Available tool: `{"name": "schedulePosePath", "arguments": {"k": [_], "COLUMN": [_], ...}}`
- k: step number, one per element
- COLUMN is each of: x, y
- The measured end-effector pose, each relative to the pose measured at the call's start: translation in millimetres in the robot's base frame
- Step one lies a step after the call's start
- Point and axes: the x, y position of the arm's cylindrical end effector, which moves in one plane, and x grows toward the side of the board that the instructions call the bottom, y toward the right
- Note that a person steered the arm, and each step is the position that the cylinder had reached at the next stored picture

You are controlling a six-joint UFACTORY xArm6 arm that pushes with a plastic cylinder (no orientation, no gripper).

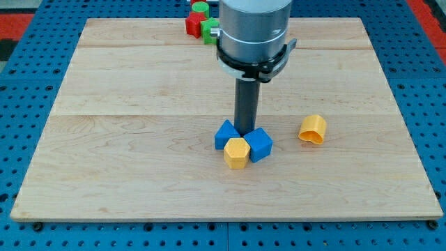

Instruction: Place the yellow heart to the right side of the blue cube

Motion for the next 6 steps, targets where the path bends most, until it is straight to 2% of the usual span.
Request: {"name": "schedulePosePath", "arguments": {"k": [1,2,3,4,5,6], "x": [-39,-80,-67,-14,-13,-17], "y": [9,86,142,122,58,33]}}
